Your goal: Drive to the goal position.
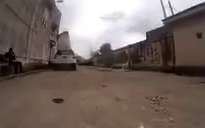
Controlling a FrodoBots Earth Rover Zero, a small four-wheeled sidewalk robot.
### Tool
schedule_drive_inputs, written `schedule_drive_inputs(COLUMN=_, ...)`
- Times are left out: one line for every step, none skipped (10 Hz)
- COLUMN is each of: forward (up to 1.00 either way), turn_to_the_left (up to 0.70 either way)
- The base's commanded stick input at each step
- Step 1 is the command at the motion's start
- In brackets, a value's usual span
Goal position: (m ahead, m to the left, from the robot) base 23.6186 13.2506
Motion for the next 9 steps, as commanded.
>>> schedule_drive_inputs(forward=0.30, turn_to_the_left=0.00)
schedule_drive_inputs(forward=0.30, turn_to_the_left=0.00)
schedule_drive_inputs(forward=0.30, turn_to_the_left=0.00)
schedule_drive_inputs(forward=0.30, turn_to_the_left=0.00)
schedule_drive_inputs(forward=0.30, turn_to_the_left=0.00)
schedule_drive_inputs(forward=0.30, turn_to_the_left=0.00)
schedule_drive_inputs(forward=0.30, turn_to_the_left=0.00)
schedule_drive_inputs(forward=0.30, turn_to_the_left=0.00)
schedule_drive_inputs(forward=0.30, turn_to_the_left=0.00)
